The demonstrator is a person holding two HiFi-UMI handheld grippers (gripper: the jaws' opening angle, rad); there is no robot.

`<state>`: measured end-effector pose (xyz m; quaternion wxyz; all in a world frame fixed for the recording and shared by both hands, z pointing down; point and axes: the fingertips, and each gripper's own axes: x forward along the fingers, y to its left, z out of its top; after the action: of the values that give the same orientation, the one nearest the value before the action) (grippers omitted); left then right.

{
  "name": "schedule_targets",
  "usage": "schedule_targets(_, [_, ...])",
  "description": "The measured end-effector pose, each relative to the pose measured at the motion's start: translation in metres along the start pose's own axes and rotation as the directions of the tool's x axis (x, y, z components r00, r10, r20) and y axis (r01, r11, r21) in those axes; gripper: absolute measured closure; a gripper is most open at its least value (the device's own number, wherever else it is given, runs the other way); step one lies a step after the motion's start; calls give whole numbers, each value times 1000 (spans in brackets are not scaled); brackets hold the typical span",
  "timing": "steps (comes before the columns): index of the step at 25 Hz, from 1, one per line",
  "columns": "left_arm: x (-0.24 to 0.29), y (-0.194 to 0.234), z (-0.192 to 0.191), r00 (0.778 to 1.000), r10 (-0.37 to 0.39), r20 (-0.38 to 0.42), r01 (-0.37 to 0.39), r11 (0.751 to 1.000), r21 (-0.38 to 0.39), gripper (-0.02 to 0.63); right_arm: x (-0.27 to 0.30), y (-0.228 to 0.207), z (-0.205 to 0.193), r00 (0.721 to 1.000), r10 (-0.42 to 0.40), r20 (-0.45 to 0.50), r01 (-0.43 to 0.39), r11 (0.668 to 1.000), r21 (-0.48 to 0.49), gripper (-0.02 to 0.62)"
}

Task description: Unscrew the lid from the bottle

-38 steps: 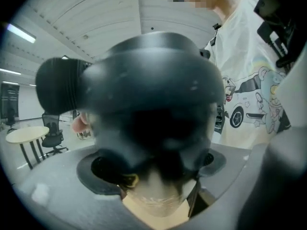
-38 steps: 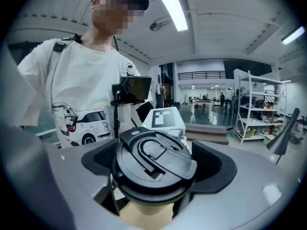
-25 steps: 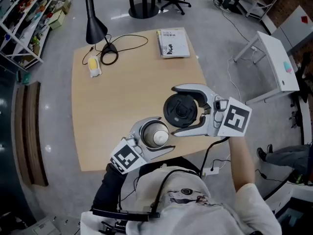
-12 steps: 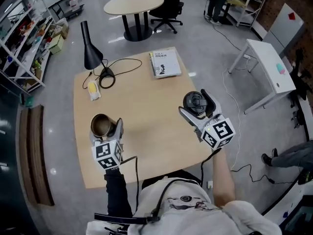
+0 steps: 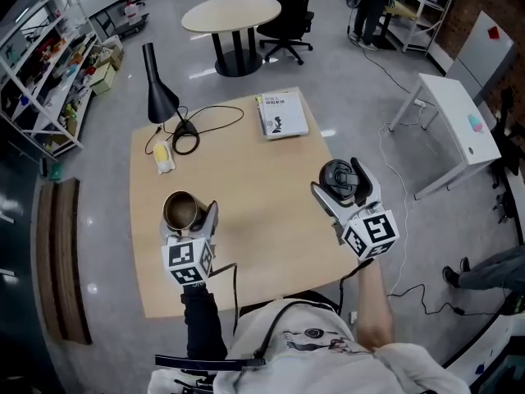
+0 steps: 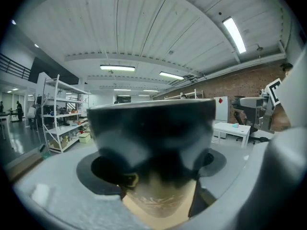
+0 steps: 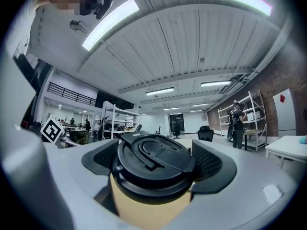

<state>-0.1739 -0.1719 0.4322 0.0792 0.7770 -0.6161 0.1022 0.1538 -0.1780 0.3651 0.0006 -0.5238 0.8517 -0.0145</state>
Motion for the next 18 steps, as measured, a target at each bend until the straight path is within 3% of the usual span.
schedule_targets(18, [6, 10, 14, 1000, -9, 0, 9, 999, 33, 178, 24, -9, 2, 1000, -10, -4, 10, 1000, -18, 117])
